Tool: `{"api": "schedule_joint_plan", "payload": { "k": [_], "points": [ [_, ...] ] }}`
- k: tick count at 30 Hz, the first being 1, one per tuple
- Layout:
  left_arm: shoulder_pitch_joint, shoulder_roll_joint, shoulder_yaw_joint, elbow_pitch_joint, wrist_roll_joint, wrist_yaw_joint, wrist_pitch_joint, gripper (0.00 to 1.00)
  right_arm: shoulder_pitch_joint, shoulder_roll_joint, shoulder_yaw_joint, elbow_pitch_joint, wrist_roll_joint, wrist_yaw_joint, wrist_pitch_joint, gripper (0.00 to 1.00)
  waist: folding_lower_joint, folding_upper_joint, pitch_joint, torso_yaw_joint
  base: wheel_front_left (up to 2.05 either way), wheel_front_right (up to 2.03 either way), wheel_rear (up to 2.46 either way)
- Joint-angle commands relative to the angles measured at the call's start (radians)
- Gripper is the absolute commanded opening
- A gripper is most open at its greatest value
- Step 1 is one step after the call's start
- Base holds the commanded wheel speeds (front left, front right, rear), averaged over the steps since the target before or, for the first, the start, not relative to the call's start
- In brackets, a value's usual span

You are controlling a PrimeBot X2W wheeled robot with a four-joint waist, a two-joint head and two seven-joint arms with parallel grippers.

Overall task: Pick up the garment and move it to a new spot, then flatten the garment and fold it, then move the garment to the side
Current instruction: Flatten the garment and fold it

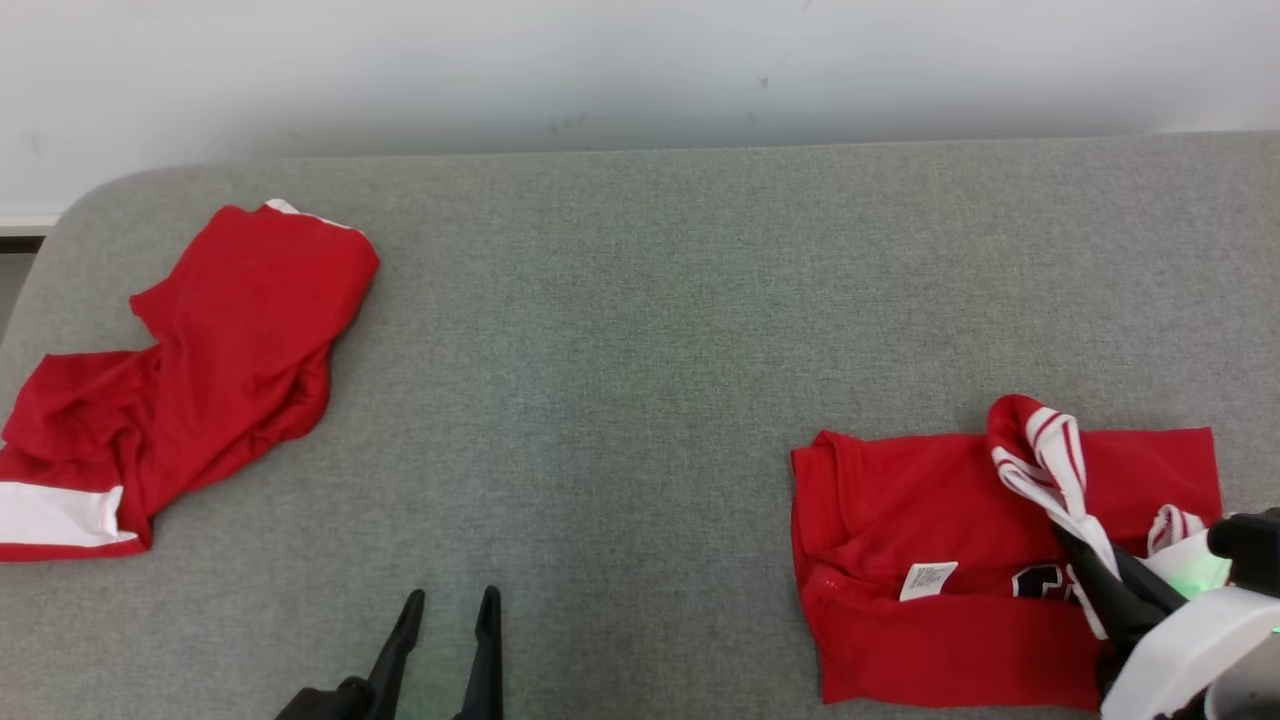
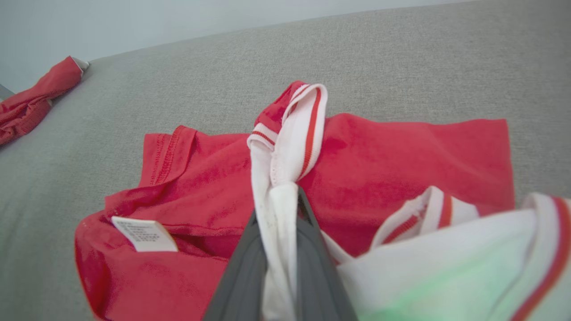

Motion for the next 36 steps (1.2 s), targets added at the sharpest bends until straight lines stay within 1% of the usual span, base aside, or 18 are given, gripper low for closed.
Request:
{"api": "schedule_joint_plan", "payload": {
  "k": [1, 6, 13, 20, 29, 30, 32, 33, 34, 36],
  "points": [
    [-0.008, 0.003, 0.000, 0.003, -0.008, 0.003, 0.000, 1.00, -0.021, 0.020, 0.009, 0.009, -0.016, -0.002, -0.015, 0.00, 0.0000, -0.0001, -0.001, 0.002, 0.00, 0.00, 0.00],
    [-0.005, 0.003, 0.002, -0.001, -0.004, 0.005, 0.000, 1.00, -0.056, 0.086, 0.046, 0.049, -0.050, -0.002, -0.049, 0.00, 0.0000, -0.0001, -0.007, 0.005, 0.00, 0.00, 0.00],
    [-0.001, 0.003, 0.003, -0.001, 0.005, 0.001, 0.000, 1.00, -0.101, 0.146, 0.139, 0.085, -0.073, -0.002, -0.076, 0.00, 0.0000, -0.0001, -0.018, 0.010, 0.00, 0.00, 0.00],
    [0.006, 0.003, -0.009, 0.003, 0.003, 0.005, 0.000, 1.00, -0.124, 0.183, 0.192, 0.114, -0.078, -0.002, -0.091, 0.00, 0.0000, -0.0001, -0.021, 0.019, 0.00, 0.00, 0.00],
    [0.003, 0.003, -0.009, 0.010, 0.001, 0.007, 0.000, 1.00, -0.142, 0.213, 0.220, 0.153, -0.071, -0.002, -0.110, 0.00, 0.0000, -0.0001, -0.022, 0.021, 0.00, 0.00, 0.00],
    [0.003, 0.003, -0.008, 0.011, 0.001, 0.007, 0.000, 1.00, -0.142, 0.217, 0.224, 0.157, -0.067, -0.002, -0.110, 0.03, 0.0000, -0.0001, -0.022, 0.020, 0.00, 0.00, 0.00],
    [0.003, 0.003, -0.008, 0.013, 0.000, 0.006, 0.000, 1.00, -0.141, 0.223, 0.232, 0.161, -0.058, -0.002, -0.111, 0.44, 0.0000, -0.0001, -0.023, 0.019, 0.00, 0.00, 0.00],
    [0.004, 0.003, -0.008, 0.014, 0.001, 0.006, 0.000, 1.00, -0.141, 0.227, 0.235, 0.159, -0.054, -0.002, -0.117, 0.89, 0.0000, -0.0001, -0.024, 0.018, 0.00, 0.00, 0.00],
    [0.005, 0.003, -0.008, 0.015, 0.001, 0.006, 0.000, 1.00, -0.141, 0.229, 0.239, 0.156, -0.049, -0.002, -0.121, 1.00, 0.0000, -0.0001, -0.025, 0.017, 0.00, 0.00, 0.00],
    [0.008, 0.003, -0.007, 0.017, 0.001, 0.006, 0.000, 1.00, -0.139, 0.231, 0.248, 0.141, -0.036, -0.002, -0.135, 1.00, 0.0000, -0.0001, -0.027, 0.015, 0.00, 0.00, 0.00]
  ]
}}
